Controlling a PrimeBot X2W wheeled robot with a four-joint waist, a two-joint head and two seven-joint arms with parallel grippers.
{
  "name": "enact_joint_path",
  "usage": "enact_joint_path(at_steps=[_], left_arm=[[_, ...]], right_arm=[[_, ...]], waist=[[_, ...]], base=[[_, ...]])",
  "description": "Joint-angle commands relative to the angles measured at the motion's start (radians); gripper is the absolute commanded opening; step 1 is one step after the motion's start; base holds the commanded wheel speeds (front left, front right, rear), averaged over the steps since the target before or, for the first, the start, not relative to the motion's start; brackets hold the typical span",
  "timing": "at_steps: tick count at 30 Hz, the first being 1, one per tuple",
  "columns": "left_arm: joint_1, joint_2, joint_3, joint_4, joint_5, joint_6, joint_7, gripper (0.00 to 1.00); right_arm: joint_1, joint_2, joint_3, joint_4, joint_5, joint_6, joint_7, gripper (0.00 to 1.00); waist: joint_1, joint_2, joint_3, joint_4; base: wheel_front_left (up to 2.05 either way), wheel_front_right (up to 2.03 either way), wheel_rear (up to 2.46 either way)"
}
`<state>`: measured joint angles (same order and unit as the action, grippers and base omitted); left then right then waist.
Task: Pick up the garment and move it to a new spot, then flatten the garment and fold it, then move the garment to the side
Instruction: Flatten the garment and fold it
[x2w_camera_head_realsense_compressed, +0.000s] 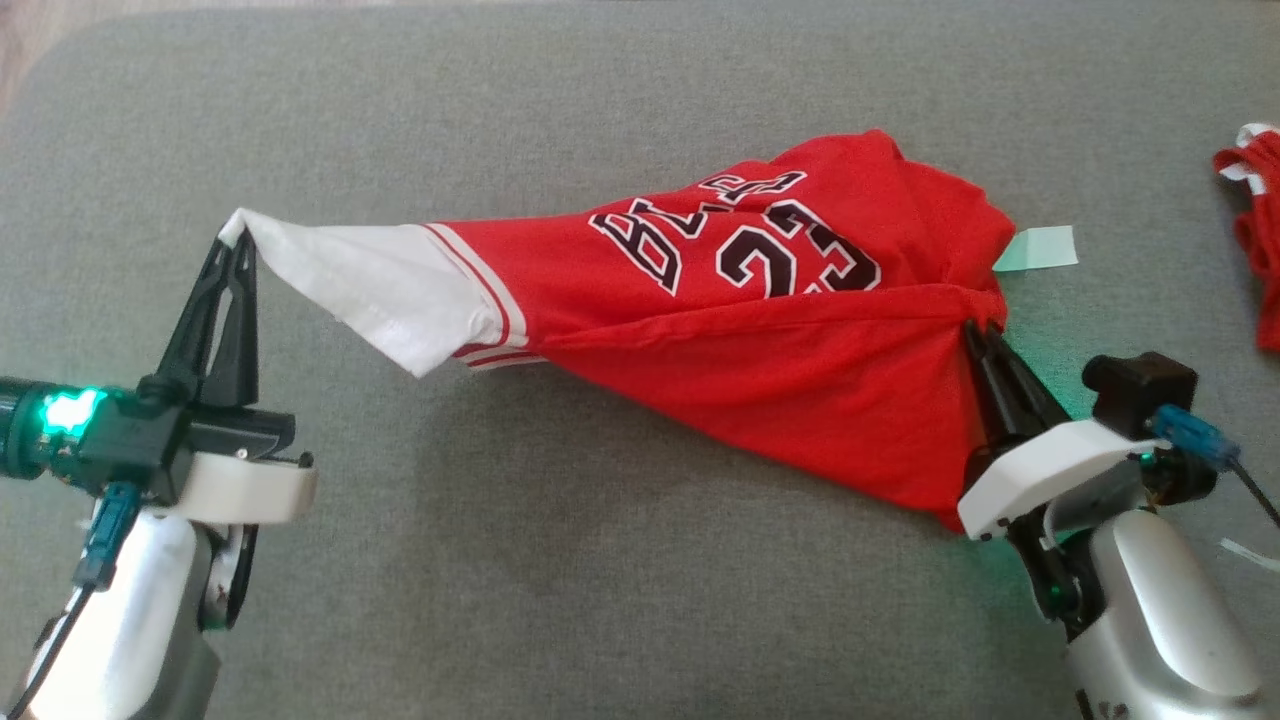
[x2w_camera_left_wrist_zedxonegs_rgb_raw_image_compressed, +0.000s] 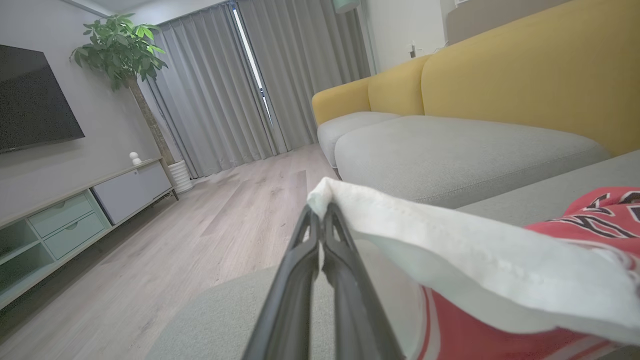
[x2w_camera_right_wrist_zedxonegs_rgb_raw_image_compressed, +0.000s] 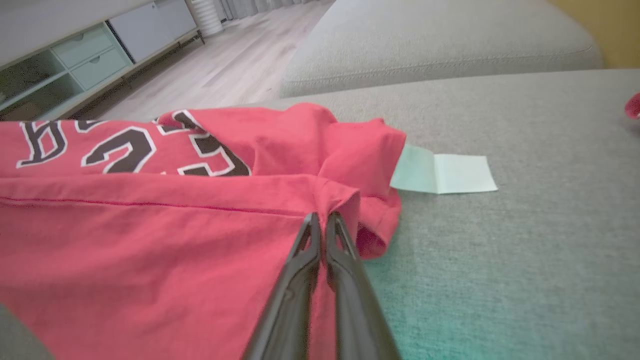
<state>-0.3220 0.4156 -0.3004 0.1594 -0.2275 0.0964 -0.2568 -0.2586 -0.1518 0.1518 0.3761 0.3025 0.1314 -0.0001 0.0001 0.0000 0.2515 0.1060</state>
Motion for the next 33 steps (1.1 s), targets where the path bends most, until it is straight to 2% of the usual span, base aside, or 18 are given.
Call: enact_joint_path(at_steps=[1,6,10,16,21,26,31,33], left_arm=[[-0.037,0.026,0.056,-0.025,0.006,0.001,-0.005,0.00],[-0.029,0.015,0.081,-0.068,-0.014,-0.008,-0.005,0.00],[-0.034,-0.005,0.127,-0.150,-0.094,-0.046,-0.005,0.00],[-0.151,-0.004,0.152,-0.298,-0.213,-0.116,0.059,0.00],[-0.352,0.008,0.150,-0.340,-0.275,-0.154,0.155,0.00],[-0.557,0.020,0.145,-0.299,-0.287,-0.172,0.202,0.00],[-0.695,0.014,0.135,-0.165,-0.293,-0.185,0.202,0.00],[-0.810,0.023,0.108,-0.023,-0.255,-0.194,0.196,0.00]], right_arm=[[-0.018,-0.002,0.015,-0.028,0.012,-0.001,-0.023,0.00],[-0.001,-0.009,-0.018,-0.089,0.032,-0.001,-0.063,0.00],[0.012,-0.034,-0.058,-0.238,0.067,-0.001,-0.034,0.00],[-0.032,-0.121,-0.162,-0.568,0.122,-0.001,0.122,0.00],[-0.162,-0.186,-0.210,-0.723,0.155,-0.001,0.267,0.00],[-0.354,-0.270,-0.177,-0.714,0.156,-0.001,0.316,0.00],[-0.499,-0.288,-0.136,-0.600,0.138,-0.001,0.280,0.00],[-0.612,-0.284,-0.088,-0.466,0.108,-0.001,0.227,0.00]], waist=[[-0.0001,0.0000,-0.008,-0.004],[-0.0001,0.0000,-0.045,-0.020],[-0.0001,0.0000,-0.082,-0.048],[-0.0001,0.0000,-0.119,-0.089],[-0.0001,0.0000,-0.136,-0.117],[-0.0001,0.0000,-0.121,-0.127],[-0.0001,0.0000,-0.083,-0.125],[-0.0001,0.0000,-0.032,-0.117]], base=[[0.00,0.00,0.00],[0.00,0.00,0.00],[0.00,0.00,0.00],[0.00,0.00,0.00],[0.00,0.00,0.00],[0.00,0.00,0.00],[0.00,0.00,0.00],[0.00,0.00,0.00]])
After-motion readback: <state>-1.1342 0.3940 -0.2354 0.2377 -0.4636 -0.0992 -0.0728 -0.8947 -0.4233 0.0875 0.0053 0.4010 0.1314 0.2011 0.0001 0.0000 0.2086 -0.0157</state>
